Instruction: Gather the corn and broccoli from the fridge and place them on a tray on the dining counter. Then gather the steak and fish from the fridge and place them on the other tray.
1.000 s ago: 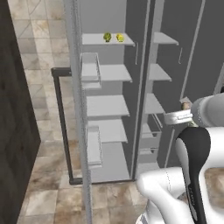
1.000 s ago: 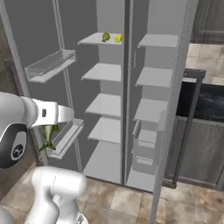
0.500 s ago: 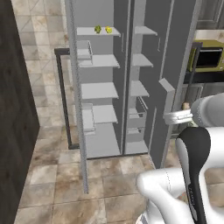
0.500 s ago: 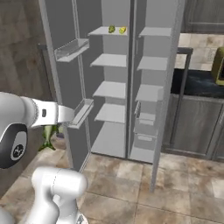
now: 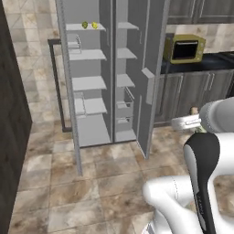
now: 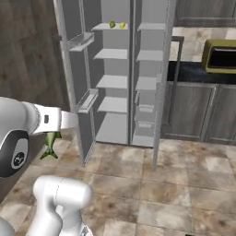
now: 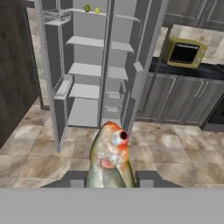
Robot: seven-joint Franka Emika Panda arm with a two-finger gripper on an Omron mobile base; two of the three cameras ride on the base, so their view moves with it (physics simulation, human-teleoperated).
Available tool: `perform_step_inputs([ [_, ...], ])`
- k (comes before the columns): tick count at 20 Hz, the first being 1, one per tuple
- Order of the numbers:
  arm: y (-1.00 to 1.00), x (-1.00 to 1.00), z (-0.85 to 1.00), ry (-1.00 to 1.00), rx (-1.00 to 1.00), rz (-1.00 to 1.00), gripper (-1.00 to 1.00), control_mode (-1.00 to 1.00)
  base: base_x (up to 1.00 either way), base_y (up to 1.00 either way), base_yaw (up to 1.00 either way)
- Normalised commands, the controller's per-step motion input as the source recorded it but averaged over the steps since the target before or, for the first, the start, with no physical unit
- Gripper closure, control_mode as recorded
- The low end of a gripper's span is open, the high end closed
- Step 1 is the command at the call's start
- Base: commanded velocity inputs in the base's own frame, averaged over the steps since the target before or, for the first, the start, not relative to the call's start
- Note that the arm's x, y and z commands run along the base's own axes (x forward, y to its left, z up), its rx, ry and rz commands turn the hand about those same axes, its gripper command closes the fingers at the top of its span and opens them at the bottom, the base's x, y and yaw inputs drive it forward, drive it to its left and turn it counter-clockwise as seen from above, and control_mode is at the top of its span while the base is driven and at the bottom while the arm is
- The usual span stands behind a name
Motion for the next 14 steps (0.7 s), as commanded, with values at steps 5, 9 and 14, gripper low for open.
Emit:
perform_step_inputs([
  [5,0.0,0.0,0.0,0.0,0.0,0.0,1.0,1.0,-1.0,0.02,-0.1],
  [9,0.0,0.0,0.0,0.0,0.0,0.0,1.0,1.0,-1.0,0.01,0.0],
  [14,0.0,0.0,0.0,0.0,0.0,0.0,1.0,1.0,-1.0,-0.02,0.02],
])
